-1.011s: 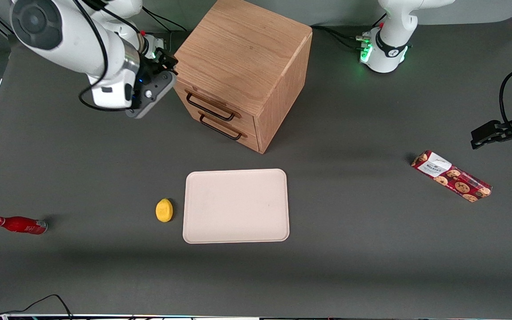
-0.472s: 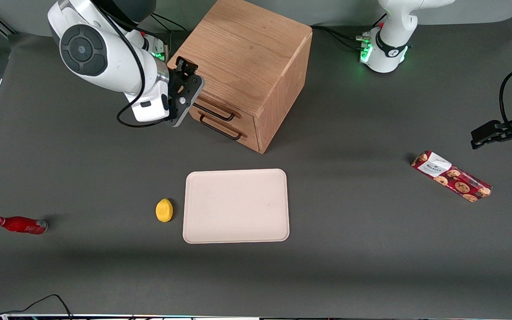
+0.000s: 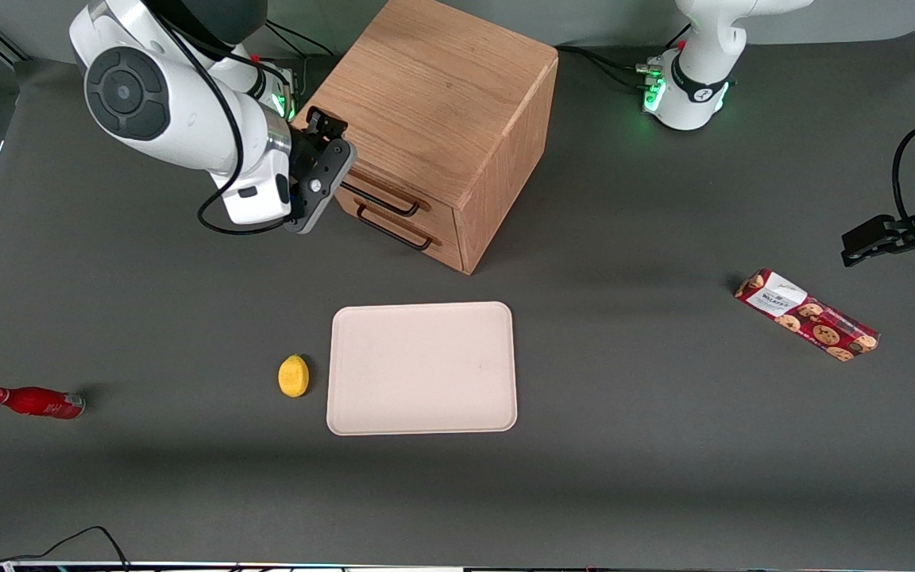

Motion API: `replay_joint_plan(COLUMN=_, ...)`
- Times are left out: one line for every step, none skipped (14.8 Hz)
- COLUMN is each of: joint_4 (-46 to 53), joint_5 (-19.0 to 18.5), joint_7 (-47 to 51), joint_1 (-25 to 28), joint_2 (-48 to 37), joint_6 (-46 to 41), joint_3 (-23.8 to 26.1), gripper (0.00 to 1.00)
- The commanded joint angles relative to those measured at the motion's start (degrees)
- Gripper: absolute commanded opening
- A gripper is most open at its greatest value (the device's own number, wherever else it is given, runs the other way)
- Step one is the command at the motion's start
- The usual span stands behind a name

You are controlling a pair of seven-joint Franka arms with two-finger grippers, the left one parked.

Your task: Open upper drawer

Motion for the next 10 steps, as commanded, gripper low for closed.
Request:
replay_joint_plan(joint_4=-0.2, joint_5=1.3, joint_7=-0.6, joint_1=0.1, joint_2=0.3, joint_6=1.1, joint_3=-0.3, gripper=1.00)
replay_joint_plan(joint_4=-0.9, joint_5=1.5, joint_7=-1.1, joint_1=0.1, joint_2=0.8, joint_6=1.6, joint_3=-0.3, gripper=1.00)
replay_joint_plan(joint_4=-1.6, joint_5=1.8, joint_7=-1.2, joint_1=-0.2, joint_2=1.8, joint_6=1.7, joint_3=-0.2, gripper=1.00)
replay_joint_plan(joint_4=-2.4, joint_5=2.1, joint_7=-1.3, joint_1=-0.1, joint_2=1.9, joint_6=2.0, joint_3=-0.3, gripper=1.00)
replay_joint_plan(joint_4=-3.1, joint_5=2.1, joint_7=-1.3, joint_1=0.1, joint_2=2.0, joint_6=2.8, joint_3=-0.2, gripper=1.00)
replay_joint_plan(joint_4=-4.1, joint_5=2.0, joint_7=-1.4, joint_1=0.3, joint_2=2.1, joint_6=3.2, joint_3=-0.2, gripper=1.00)
replay_joint_plan(joint_4=-6.0, joint_5=2.0, joint_7=-1.4, joint_1=0.3, joint_2=1.6, joint_6=4.4, joint_3=-0.1, gripper=1.00)
replay_joint_plan(joint_4=-7.6, joint_5=2.0, joint_7=-1.4, joint_1=0.3, joint_2=1.4, joint_6=6.0, joint_3=0.1, gripper=1.00)
replay_joint_plan(joint_4=-8.8, joint_5=2.0, joint_7=-1.4, joint_1=0.3, joint_2=1.4, joint_6=7.4, joint_3=0.3, gripper=1.00)
replay_joint_plan(joint_4=-10.3, joint_5=2.0, joint_7=-1.3, joint_1=0.5, joint_2=1.2, joint_6=8.9, joint_3=0.5, gripper=1.00)
